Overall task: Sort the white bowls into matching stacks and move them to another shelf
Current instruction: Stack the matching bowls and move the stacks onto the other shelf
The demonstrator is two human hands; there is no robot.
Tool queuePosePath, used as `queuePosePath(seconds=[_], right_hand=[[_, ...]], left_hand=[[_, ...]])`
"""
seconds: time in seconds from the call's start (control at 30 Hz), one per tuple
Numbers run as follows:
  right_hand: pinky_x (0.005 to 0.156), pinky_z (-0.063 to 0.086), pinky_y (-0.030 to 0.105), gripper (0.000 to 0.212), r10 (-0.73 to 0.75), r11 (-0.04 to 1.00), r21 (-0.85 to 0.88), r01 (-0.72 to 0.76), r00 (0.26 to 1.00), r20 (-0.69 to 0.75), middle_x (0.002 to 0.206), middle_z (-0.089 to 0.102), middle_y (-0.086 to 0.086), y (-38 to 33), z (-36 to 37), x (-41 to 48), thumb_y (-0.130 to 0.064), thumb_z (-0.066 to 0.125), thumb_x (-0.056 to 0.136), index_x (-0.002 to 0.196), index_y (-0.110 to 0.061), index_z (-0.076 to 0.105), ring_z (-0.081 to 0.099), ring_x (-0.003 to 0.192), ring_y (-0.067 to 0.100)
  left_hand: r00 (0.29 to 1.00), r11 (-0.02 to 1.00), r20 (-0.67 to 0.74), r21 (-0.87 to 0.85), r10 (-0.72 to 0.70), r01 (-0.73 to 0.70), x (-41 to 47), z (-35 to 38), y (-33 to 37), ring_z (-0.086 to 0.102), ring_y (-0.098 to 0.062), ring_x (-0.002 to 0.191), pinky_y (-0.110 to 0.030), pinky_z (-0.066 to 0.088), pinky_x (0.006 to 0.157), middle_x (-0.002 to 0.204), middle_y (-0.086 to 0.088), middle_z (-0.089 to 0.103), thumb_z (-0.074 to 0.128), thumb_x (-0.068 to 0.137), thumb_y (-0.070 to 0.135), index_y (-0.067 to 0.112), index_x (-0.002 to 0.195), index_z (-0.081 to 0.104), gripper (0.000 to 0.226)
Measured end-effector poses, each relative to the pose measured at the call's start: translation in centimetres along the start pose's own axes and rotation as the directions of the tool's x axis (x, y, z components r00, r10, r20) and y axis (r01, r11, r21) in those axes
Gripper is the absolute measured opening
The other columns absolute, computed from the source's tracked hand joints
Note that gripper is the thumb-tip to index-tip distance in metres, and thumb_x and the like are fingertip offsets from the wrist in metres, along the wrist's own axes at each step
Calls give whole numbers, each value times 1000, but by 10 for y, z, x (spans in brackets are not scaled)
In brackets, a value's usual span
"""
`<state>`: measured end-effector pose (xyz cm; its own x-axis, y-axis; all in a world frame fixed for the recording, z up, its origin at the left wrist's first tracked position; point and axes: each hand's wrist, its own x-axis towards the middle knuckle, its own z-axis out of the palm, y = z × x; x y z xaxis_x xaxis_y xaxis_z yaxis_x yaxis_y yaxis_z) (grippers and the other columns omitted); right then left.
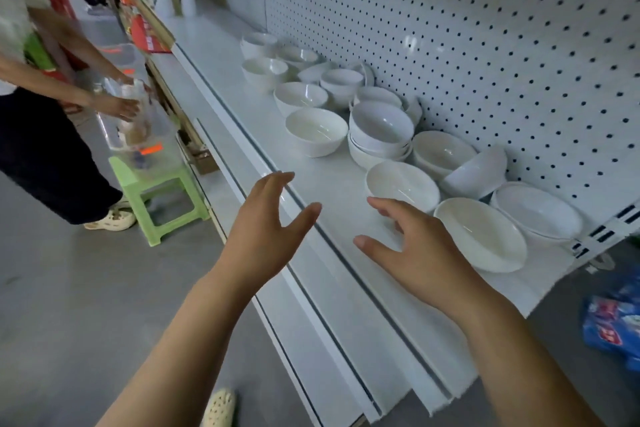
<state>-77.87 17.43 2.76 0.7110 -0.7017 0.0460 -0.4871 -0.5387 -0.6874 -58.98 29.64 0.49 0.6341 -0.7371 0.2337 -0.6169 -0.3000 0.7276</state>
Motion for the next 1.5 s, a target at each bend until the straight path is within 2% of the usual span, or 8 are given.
queuePosePath(seconds=[0.23, 0.33, 0.47, 0.67, 0.87, 1.03, 1.33, 1.5], right_hand=[[87, 45, 13, 49, 104, 995, 19, -102, 966, -237, 123, 63, -21, -23, 4, 42, -47, 75, 87, 133, -38, 61, 61, 104, -2], [90, 48, 15, 44, 144, 990, 40, -139, 938, -315, 118, 64, -22, -38, 14, 63, -46, 75, 86, 128, -38, 64, 61, 104, -4], [80, 38, -3, 42, 171, 985, 40, -167, 921, -350, 118, 63, -25, -58, 39, 100, -42, 75, 89, 129, -35, 64, 56, 99, -12], [100, 51, 29, 50, 261, 965, 100, -241, 893, -368, 119, 61, -15, -74, 89, 141, -39, 73, 92, 139, -31, 57, 60, 108, 2], [111, 45, 35, 70, 372, 927, 181, -327, 857, -357, 147, 52, -5, -64, 124, 172, -49, 70, 92, 153, -33, 39, 52, 131, 11], [111, 37, 20, 66, 297, 955, 172, -243, 810, -505, 150, 47, -3, -49, 149, 191, -46, 78, 84, 140, -25, 49, 45, 136, 11], [82, 57, 26, 33, 210, 960, 279, -22, 718, -664, 99, 70, -10, -31, 154, 202, -43, 82, 78, 93, -23, 61, 68, 97, 12], [88, 55, 20, 36, 99, 944, 291, 155, 708, -699, 102, 71, -15, -47, 141, 209, -47, 77, 80, 100, -20, 64, 68, 103, 11]], left_hand=[[995, 996, 92, -87, 35, -26, 82, -2, -27, 54, -4, 127, -28, 37, 102, 161, 3, 38, 64, 93, 55, 26, 154, 36, 74], [986, 993, 144, -95, 86, -72, 120, -12, -41, 42, -19, 144, -33, 36, 111, 162, 1, 36, 66, 92, 55, 26, 155, 33, 77], [968, 987, 204, -102, 144, -125, 168, -23, -66, 38, -21, 146, -37, 36, 114, 161, 1, 37, 71, 90, 50, 26, 155, 33, 78], [939, 981, 300, -139, 171, -135, 218, -27, -102, 45, -22, 142, -39, 41, 112, 158, -1, 45, 63, 94, 54, 25, 154, 37, 71], [947, 978, 288, -186, 144, -92, 266, -12, -128, 46, -25, 141, -42, 40, 112, 155, -5, 47, 60, 99, 49, 24, 154, 36, 65], [955, 967, 264, -246, 137, -71, 298, 8, -136, 49, -24, 138, -38, 42, 109, 154, -5, 48, 66, 96, 46, 31, 151, 41, 62], [979, 900, 176, -436, 106, -19, 306, 8, -151, 58, -3, 122, -22, 47, 105, 134, 13, 65, 52, 106, 36, 32, 135, 63, 30], [989, 835, 142, -548, 37, 47, 312, 7, -163, 64, -7, 122, -45, 50, 109, 128, 16, 69, 49, 104, 53, 33, 132, 63, 37]])
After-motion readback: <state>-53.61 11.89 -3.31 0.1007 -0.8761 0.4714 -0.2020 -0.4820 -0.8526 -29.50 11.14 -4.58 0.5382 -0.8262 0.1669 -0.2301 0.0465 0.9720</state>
